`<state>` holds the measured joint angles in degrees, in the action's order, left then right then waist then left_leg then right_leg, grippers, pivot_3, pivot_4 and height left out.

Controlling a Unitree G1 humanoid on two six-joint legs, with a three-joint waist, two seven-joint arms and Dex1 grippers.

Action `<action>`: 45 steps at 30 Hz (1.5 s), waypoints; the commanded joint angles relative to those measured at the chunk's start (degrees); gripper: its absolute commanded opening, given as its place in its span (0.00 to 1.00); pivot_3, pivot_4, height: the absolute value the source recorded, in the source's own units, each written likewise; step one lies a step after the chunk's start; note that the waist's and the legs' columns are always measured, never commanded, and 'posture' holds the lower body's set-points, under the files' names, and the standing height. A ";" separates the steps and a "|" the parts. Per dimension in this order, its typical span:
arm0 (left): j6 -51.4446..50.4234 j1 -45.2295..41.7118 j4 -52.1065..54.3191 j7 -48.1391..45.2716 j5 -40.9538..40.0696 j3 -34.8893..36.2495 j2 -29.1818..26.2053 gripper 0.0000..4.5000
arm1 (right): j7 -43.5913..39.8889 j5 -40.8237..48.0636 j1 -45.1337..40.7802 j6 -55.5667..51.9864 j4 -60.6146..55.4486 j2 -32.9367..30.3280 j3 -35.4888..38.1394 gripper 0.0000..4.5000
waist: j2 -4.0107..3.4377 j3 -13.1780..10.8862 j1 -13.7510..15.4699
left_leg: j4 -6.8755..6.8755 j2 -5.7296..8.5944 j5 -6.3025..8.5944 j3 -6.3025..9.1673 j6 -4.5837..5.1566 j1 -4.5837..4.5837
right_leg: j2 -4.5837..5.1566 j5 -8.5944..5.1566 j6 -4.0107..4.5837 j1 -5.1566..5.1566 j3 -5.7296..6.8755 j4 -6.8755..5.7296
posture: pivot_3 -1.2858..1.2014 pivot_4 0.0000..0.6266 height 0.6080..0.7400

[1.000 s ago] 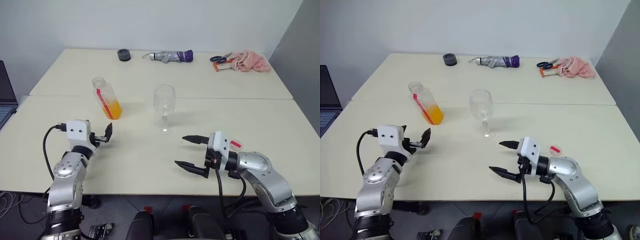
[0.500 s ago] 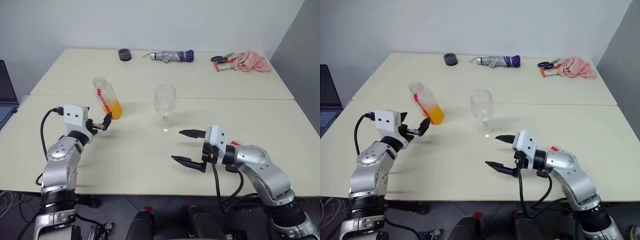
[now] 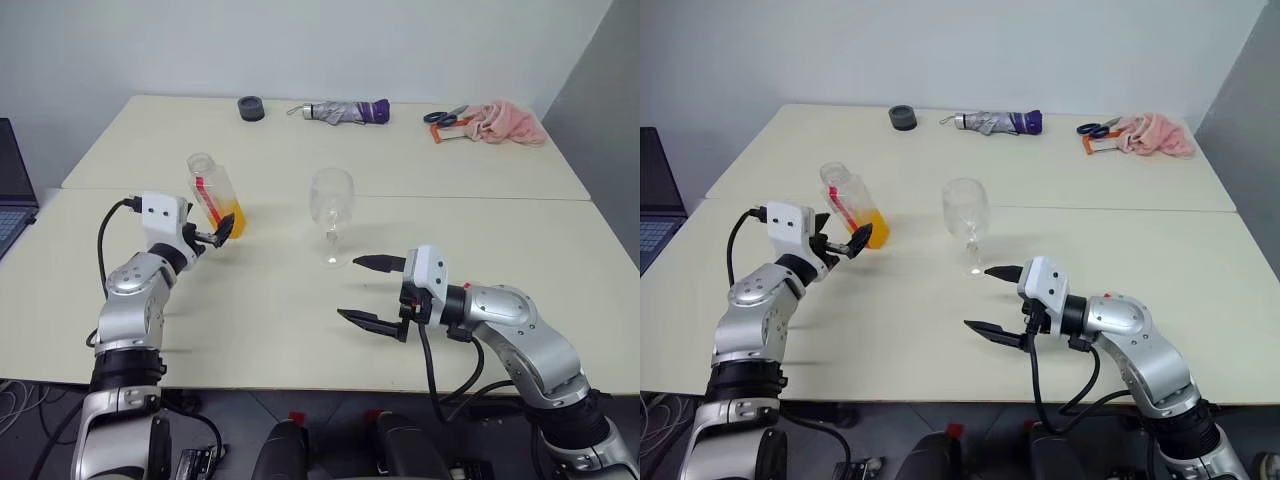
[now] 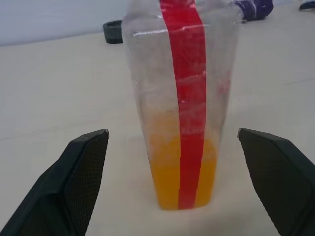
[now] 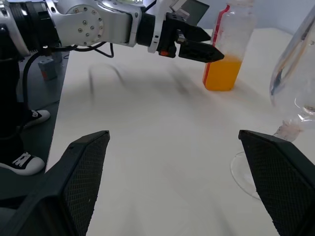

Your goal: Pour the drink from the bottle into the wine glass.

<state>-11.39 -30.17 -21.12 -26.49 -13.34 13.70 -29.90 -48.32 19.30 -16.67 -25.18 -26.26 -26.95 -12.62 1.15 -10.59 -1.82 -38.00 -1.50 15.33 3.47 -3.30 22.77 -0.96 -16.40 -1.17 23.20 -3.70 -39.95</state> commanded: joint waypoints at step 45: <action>7.47 -12.01 4.84 -8.30 4.04 -7.98 -0.38 0.39 | 8.45 8.39 -1.02 -0.29 -5.63 3.30 7.73 1.00 | 0.02 -0.01 0.16 | -0.07 0.00 -0.01 0.19 -0.02 0.15 | 0.09 0.00 0.01 0.01 0.11 -0.01 | 0.52 0.24 1.00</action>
<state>-6.54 -40.49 -19.83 -33.83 -10.92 6.73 -29.10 -40.98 26.29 -16.67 -25.14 -29.24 -23.84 -6.51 1.17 -10.60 -1.65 -38.07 -1.48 15.32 3.65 -3.32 22.90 -0.88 -16.40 -1.17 23.22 -3.59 -39.96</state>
